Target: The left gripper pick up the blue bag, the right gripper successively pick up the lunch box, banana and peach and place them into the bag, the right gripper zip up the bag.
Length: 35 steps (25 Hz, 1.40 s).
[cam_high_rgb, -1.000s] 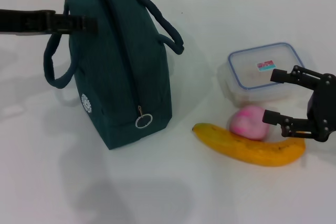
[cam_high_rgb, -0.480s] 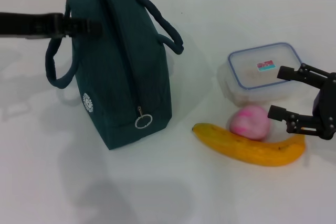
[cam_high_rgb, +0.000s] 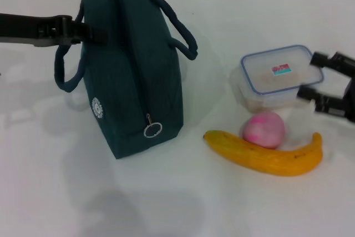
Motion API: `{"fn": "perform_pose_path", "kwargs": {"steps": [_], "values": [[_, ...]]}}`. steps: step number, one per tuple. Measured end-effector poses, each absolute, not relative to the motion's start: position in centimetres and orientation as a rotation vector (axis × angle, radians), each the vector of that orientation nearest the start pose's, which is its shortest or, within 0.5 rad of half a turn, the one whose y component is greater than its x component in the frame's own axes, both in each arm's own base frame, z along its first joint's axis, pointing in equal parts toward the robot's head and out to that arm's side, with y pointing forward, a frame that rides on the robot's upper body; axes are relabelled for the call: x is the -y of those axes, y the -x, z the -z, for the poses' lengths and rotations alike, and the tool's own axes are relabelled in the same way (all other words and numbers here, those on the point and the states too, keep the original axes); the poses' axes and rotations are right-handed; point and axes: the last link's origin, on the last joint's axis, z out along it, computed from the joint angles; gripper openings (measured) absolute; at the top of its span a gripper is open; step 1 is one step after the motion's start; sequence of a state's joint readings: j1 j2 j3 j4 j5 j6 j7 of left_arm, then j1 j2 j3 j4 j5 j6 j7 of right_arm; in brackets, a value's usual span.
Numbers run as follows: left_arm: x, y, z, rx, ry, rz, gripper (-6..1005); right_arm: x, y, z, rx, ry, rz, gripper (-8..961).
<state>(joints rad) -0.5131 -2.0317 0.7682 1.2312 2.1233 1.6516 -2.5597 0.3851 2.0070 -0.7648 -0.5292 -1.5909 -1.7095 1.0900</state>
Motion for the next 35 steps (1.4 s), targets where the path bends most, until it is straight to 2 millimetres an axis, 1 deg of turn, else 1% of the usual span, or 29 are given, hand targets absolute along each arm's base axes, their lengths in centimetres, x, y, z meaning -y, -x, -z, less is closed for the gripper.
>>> {"fn": "perform_pose_path", "kwargs": {"steps": [1, 2, 5, 7, 8, 11, 14, 16, 21, 25, 35], "values": [[-35.5, 22.1, -9.4, 1.541, 2.360, 0.524, 353, -30.1, -28.4, -3.8, -0.468, 2.448, -1.062, 842], [-35.5, 22.0, -9.4, 1.548, 2.358, 0.526, 305, -30.2, -28.5, -3.8, -0.484, 2.438, -1.062, 841], [-35.5, 21.8, -9.3, 1.579, 2.354, 0.527, 109, -31.7, -29.7, -4.5, -0.691, 2.282, -1.079, 841], [-35.3, 21.7, -9.1, 1.594, 2.363, 0.525, 94, -32.8, -30.4, -4.6, -0.846, 2.171, -1.100, 841], [-35.3, 21.7, -9.0, 1.599, 2.367, 0.525, 87, -33.0, -30.6, -4.6, -0.880, 2.148, -1.100, 841], [-35.2, 21.6, -8.9, 1.605, 2.372, 0.526, 65, -34.1, -32.0, -4.3, -1.075, 2.012, -1.087, 841], [-35.2, 21.6, -8.8, 1.607, 2.372, 0.527, 44, -34.8, -32.9, -3.6, -1.236, 1.926, -1.076, 842], [-35.2, 21.6, -8.8, 1.608, 2.373, 0.530, 29, -35.0, -33.0, -2.7, -1.319, 1.897, -1.078, 842], [-35.1, 21.7, -8.3, 1.622, 2.378, 0.536, 29, -35.1, -32.6, -0.6, -1.413, 1.884, -1.072, 842], [-35.2, 21.7, -8.2, 1.624, 2.378, 0.540, 29, -34.9, -32.3, 0.3, -1.464, 1.893, -1.085, 841], [-35.1, 22.0, -7.9, 1.641, 2.388, 0.596, 29, -34.4, -31.8, 0.6, -1.558, 1.883, -1.162, 839]]}}
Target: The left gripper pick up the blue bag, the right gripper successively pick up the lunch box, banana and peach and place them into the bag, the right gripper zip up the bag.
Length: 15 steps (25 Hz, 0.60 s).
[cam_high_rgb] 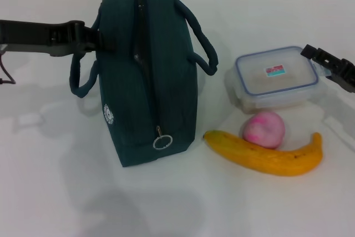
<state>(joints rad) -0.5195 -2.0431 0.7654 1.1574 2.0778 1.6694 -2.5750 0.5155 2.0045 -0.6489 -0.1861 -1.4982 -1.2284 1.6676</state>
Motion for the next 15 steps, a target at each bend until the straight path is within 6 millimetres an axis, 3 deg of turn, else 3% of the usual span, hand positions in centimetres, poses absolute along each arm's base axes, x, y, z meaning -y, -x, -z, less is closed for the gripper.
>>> {"fn": "perform_pose_path", "kwargs": {"steps": [3, 15], "values": [[-35.08, 22.13, -7.92, 1.641, 2.387, 0.595, 29, -34.30, -31.52, 0.58, -1.576, 1.885, -1.186, 838], [-35.21, 21.99, -7.99, 1.616, 2.400, 0.594, 29, -34.52, -32.13, 1.15, -1.600, 1.852, -1.123, 608]]}}
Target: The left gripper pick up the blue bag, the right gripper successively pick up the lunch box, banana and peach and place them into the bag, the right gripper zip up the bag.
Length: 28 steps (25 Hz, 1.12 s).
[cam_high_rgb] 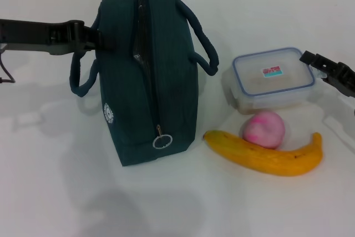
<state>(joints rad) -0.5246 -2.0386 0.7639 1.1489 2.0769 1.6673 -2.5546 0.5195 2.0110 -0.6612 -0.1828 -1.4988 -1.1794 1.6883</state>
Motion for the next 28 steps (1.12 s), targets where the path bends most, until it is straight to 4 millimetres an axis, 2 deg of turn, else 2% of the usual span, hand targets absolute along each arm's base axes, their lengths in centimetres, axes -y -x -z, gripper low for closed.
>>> {"fn": "perform_pose_path", "kwargs": {"steps": [6, 12, 17, 23, 28], "values": [[-35.2, 21.9, -7.9, 1.615, 2.404, 0.598, 29, -34.5, -31.9, 1.3, -1.600, 1.870, -1.122, 609], [-35.2, 21.9, -7.9, 1.615, 2.402, 0.598, 29, -34.1, -30.9, 1.4, -1.618, 1.905, -1.201, 610], [-35.2, 21.9, -7.9, 1.616, 2.402, 0.597, 29, -34.0, -30.6, 1.3, -1.619, 1.904, -1.235, 477], [-35.2, 21.9, -8.0, 1.614, 2.402, 0.597, 29, -34.3, -30.2, 1.3, -1.617, 1.905, -1.252, 267], [-35.3, 21.9, -8.1, 1.611, 2.403, 0.595, 29, -34.6, -29.7, 1.3, -1.616, 1.904, -1.279, 261]]}}
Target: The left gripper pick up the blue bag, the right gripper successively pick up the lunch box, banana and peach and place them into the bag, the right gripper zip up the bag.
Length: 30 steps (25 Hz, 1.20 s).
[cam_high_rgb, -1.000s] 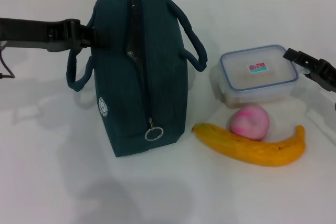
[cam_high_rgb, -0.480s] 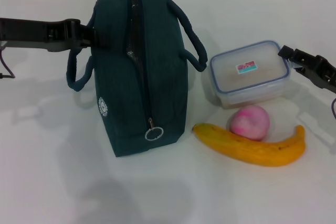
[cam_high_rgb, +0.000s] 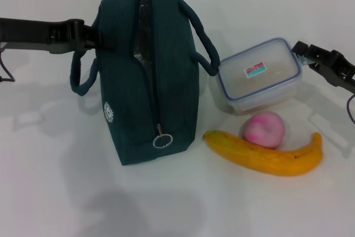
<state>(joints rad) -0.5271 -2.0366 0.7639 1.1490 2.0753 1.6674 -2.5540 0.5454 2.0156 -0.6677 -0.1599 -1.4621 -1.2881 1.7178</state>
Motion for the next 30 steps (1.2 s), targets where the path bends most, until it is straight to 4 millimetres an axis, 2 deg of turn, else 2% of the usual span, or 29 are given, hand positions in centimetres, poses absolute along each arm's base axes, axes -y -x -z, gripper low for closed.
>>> {"fn": "perform_pose_path", "kwargs": {"steps": [9, 13, 24, 30], "values": [[-35.5, 21.6, -8.1, 1.598, 2.411, 0.596, 29, -34.9, -29.1, 1.3, -1.609, 1.929, -1.291, 194], [-35.6, 21.5, -8.2, 1.595, 2.413, 0.597, 29, -34.6, -29.3, 0.9, -1.610, 1.903, -1.338, 116], [-35.2, 21.6, -8.6, 1.603, 2.416, 0.634, 29, -32.7, -31.0, -2.7, -1.563, 1.731, -1.558, 99], [-34.6, 21.8, -8.5, 1.627, 2.433, 0.638, 29, -31.7, -30.5, -4.5, -1.518, 1.675, -1.752, 100]]}}
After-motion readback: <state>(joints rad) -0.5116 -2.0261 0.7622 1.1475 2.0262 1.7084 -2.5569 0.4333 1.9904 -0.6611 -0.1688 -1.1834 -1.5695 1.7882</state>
